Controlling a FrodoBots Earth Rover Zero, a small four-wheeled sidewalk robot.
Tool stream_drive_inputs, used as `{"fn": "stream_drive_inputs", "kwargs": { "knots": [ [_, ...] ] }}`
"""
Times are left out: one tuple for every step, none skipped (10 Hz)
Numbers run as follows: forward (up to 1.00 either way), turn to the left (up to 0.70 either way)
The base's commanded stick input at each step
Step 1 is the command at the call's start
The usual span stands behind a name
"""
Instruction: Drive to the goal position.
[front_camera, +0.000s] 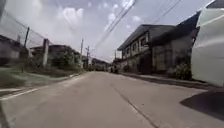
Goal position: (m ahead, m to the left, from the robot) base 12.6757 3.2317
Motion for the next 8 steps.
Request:
{"fn": "stream_drive_inputs", "kwargs": {
  "knots": [
    [1.0,-0.27],
    [1.0,-0.09],
    [1.0,-0.01],
    [1.0,-0.15],
    [1.0,-0.12],
    [1.0,-0.07],
    [1.0,-0.16],
    [1.0,-0.12]
  ]
}}
